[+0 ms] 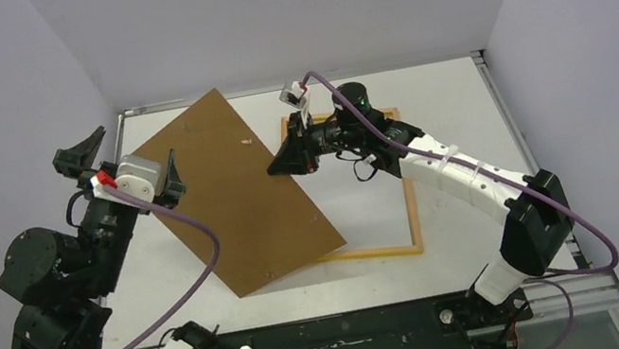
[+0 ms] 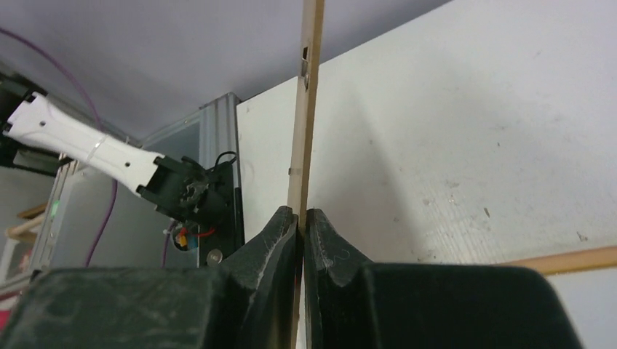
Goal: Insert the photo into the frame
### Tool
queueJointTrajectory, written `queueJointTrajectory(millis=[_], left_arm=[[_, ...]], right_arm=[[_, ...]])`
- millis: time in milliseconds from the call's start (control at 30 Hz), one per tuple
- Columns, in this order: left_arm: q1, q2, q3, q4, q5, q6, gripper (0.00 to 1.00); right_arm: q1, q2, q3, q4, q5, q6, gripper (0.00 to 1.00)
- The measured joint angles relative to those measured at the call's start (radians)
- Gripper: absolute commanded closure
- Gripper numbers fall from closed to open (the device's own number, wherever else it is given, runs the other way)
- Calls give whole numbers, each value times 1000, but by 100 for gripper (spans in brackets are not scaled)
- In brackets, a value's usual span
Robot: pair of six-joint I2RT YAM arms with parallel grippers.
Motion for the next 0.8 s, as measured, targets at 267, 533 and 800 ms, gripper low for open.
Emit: queueJointTrajectory(millis=[267,533,800], left_arm=[[95,140,48,-199,-15,-115,4],[557,583,436,-411,258,-292,4],[737,644,229,-402,403,-388,4]], right_arm=[[-96,71,-70,136,77,302,95],[-204,77,-104,214,134,505,95],[-369,24,-211,297,177,708,95]])
